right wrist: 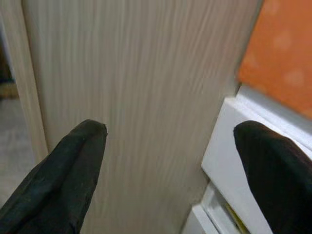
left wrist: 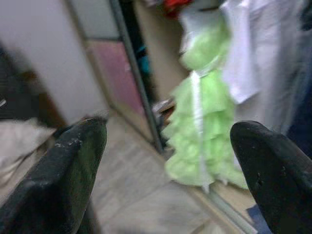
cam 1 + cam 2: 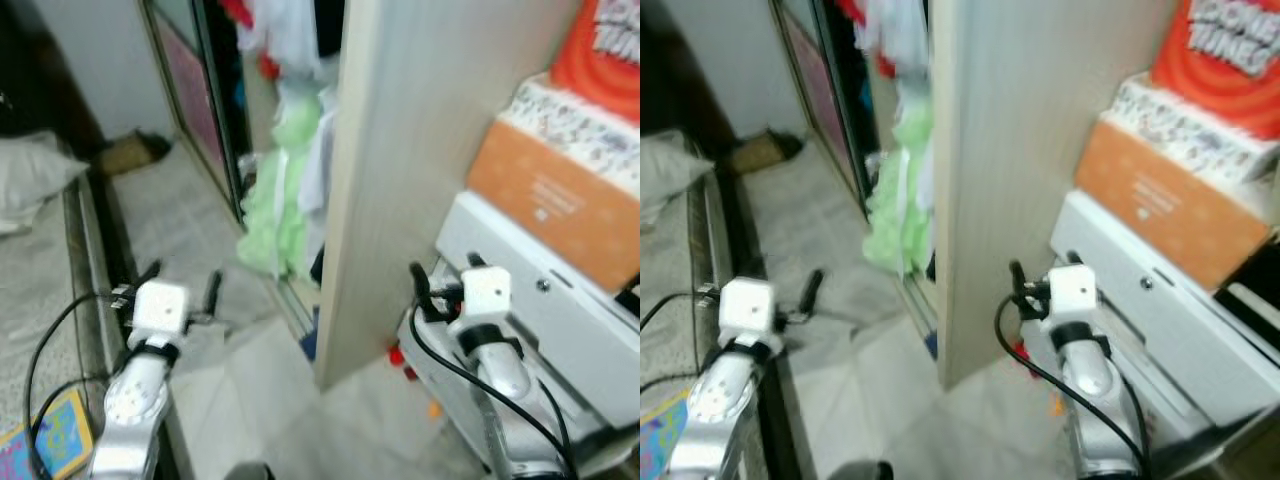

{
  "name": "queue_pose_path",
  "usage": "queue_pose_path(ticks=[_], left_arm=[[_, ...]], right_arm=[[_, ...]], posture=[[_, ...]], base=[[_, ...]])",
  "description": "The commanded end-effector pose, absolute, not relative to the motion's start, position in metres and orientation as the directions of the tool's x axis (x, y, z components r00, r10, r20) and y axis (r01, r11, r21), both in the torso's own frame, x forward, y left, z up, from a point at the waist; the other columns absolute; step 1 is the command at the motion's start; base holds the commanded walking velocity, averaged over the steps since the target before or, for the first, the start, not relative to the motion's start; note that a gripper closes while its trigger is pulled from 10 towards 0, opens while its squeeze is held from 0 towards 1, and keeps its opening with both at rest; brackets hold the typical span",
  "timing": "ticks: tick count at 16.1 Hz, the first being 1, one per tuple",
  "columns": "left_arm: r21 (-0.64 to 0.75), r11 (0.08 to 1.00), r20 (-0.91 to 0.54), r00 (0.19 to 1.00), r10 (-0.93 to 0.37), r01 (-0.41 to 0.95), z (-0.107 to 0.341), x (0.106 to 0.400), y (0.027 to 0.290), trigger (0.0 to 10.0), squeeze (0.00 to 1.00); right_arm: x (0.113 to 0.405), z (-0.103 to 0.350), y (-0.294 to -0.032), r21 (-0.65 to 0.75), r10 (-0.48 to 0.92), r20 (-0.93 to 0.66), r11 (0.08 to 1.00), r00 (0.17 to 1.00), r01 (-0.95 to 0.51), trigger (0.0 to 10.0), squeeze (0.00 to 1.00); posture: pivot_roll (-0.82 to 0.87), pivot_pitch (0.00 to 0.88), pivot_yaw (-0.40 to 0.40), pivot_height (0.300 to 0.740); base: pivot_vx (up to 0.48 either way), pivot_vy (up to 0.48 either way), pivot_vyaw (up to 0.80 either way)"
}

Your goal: Clean up the room

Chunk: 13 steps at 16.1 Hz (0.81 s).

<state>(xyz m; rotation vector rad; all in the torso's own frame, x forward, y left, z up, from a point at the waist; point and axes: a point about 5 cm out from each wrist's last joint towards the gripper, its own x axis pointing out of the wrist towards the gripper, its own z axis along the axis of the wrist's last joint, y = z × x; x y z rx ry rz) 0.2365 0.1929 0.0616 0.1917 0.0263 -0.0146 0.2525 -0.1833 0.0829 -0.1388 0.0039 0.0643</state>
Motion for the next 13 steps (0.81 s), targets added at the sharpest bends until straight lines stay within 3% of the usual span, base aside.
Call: queue_pose_path(ticks=[1,5,7,13], left_arm=[[0.127,0.992,-0.108,0.994,0.016,-0.002,0.05,0.228,0.189,10.0,0.0],[-0.028,0.993,-0.276,0.956,0.101,-0.113,0.029,0.208,0.194,10.0,0.0],[0.022,0.999,-0.274,0.961,-0.039,0.047,0.035,0.211,0.184,10.0,0.0],[-0.078,0.997,-0.306,0.951,-0.046,0.023,0.032,0.203,0.174,10.0,0.0]], right_arm=[[0.248,0.077,-0.19,-0.127,0.018,-0.037,0.992,0.999,-0.022,10.0,0.0],[0.233,0.066,-0.172,-0.068,0.061,-0.119,0.995,0.991,-0.069,10.0,0.0],[0.232,0.066,-0.169,-0.099,0.146,-0.14,0.982,0.979,-0.161,10.0,0.0],[0.238,0.072,-0.165,-0.083,0.165,-0.091,0.982,0.982,-0.172,10.0,0.0]], posture=[[-0.03,0.0,-0.007,0.74],[-0.02,0.0,0.011,0.74],[-0.03,0.0,0.032,0.74],[0.01,0.0,-0.015,0.74]], base=[[0.0,0.0,0.52],[0.0,0.0,0.25],[0.0,0.0,0.0],[0.0,0.0,0.0]])
